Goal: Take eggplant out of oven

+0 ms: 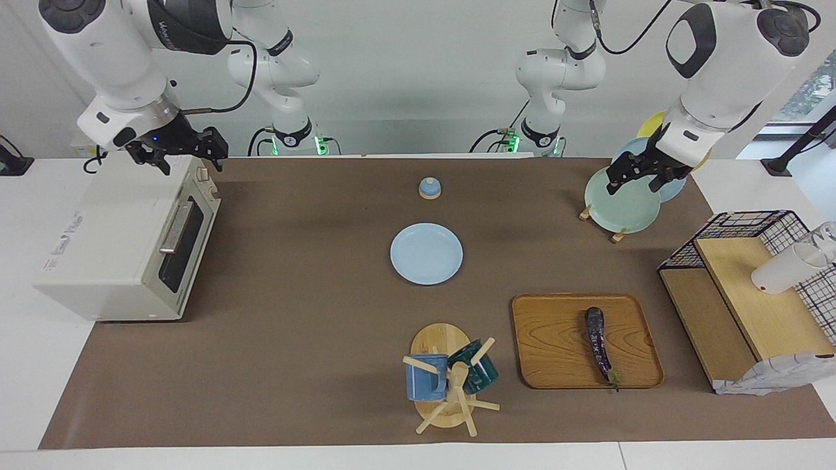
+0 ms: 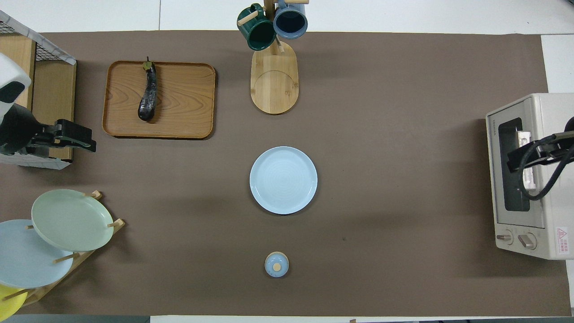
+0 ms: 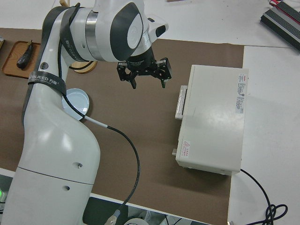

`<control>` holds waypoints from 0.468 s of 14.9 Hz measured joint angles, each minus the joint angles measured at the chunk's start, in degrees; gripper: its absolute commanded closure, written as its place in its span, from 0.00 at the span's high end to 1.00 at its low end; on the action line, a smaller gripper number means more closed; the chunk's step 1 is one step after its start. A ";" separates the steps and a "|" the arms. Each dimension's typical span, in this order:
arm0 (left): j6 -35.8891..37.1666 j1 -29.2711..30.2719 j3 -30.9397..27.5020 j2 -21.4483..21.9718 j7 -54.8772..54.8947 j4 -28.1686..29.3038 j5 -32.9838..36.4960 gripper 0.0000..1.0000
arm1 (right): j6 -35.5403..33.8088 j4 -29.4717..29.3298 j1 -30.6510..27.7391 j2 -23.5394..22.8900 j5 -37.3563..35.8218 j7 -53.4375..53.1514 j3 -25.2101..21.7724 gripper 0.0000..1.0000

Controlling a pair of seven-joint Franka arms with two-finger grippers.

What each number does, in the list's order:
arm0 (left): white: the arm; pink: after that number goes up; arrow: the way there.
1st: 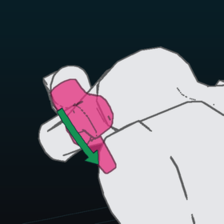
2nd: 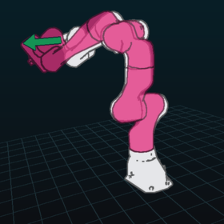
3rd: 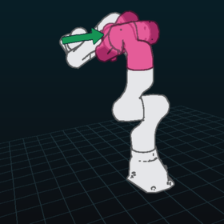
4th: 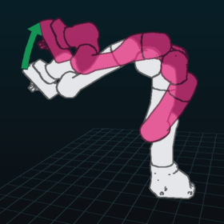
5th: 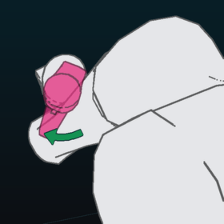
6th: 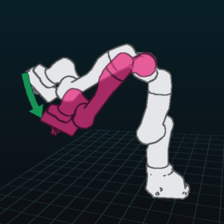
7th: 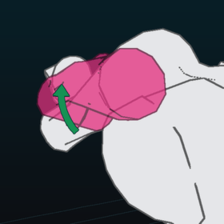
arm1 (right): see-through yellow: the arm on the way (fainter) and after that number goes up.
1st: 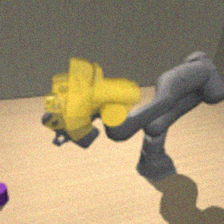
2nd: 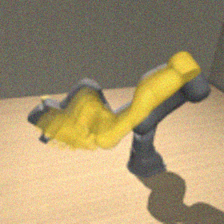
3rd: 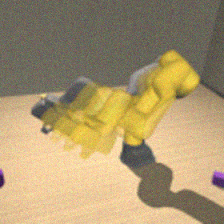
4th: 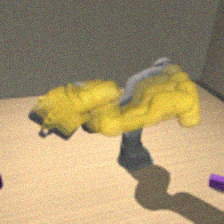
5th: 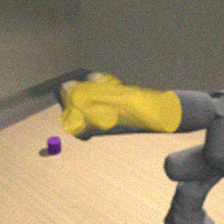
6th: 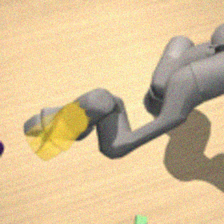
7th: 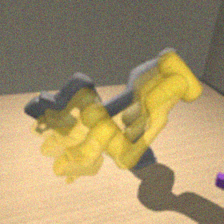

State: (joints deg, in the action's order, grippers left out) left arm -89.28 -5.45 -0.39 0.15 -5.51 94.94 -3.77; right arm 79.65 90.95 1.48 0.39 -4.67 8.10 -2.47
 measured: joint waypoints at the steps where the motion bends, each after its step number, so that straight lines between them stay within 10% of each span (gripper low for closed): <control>1: 0.77 2.12 2.55 0.14 -0.07 -0.08 0.82 1.00 | -0.12 0.07 0.41 0.26 0.00 -0.60 -0.33 1.00; 7: 6.77 4.44 5.31 0.49 -0.17 -4.19 1.99 1.00 | -0.12 0.12 0.94 0.41 0.00 -1.90 -1.72 1.00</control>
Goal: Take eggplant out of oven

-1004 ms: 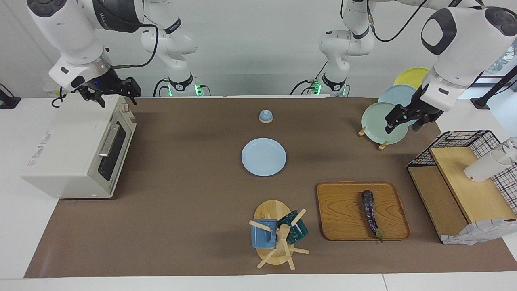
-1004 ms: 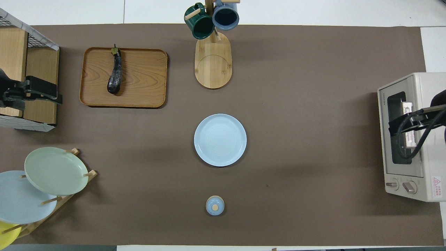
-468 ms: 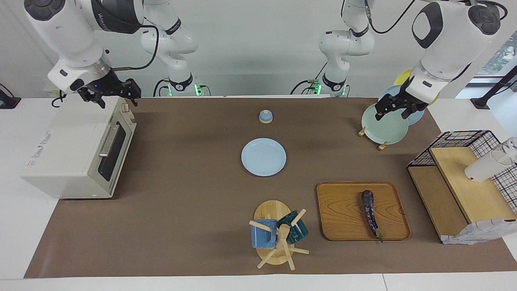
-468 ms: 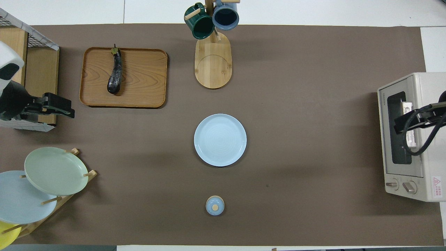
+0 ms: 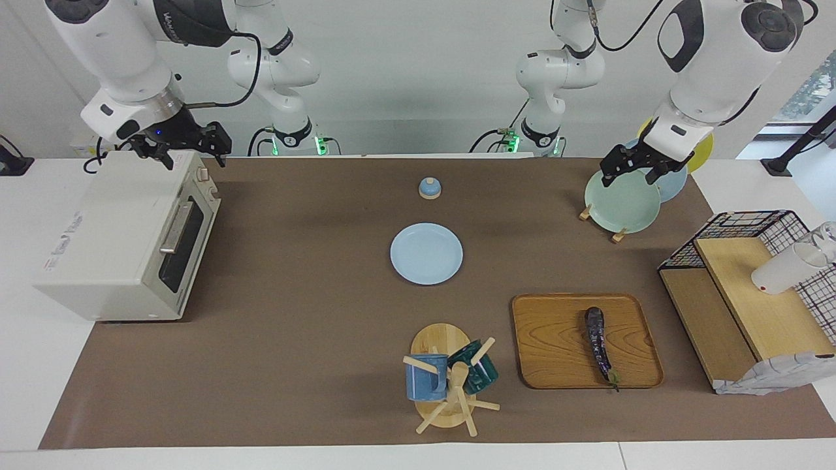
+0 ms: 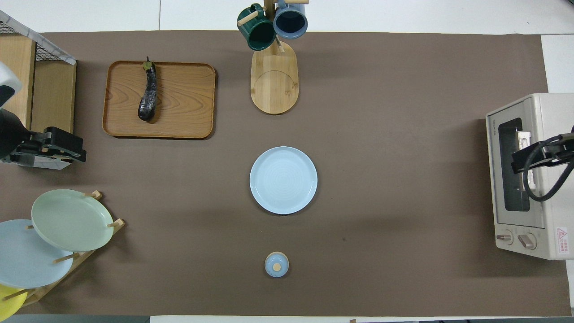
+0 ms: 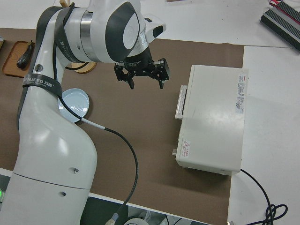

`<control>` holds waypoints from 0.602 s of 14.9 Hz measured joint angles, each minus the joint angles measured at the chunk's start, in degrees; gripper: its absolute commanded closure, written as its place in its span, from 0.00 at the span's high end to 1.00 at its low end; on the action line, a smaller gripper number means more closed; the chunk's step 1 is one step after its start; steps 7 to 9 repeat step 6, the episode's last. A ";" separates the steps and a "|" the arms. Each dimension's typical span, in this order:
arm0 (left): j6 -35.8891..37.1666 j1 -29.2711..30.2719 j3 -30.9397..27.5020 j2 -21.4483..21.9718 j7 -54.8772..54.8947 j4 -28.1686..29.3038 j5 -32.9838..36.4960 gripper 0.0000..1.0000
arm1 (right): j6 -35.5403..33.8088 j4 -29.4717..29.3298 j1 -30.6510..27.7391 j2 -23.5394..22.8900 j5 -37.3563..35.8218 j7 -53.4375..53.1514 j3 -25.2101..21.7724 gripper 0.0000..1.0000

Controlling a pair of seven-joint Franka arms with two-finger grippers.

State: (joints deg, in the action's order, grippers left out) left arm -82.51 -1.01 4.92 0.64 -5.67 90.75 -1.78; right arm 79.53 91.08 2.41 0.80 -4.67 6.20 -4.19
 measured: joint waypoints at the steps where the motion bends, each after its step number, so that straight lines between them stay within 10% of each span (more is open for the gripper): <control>1: 0.00 0.01 0.00 -0.04 -0.02 0.02 0.00 1.00 | 0.00 0.00 0.00 0.00 0.00 -0.44 -0.01 1.00; 9: 0.00 0.01 0.01 -0.08 -0.12 0.05 0.00 1.00 | 0.01 -0.01 -0.50 0.00 0.00 -1.10 -0.08 1.00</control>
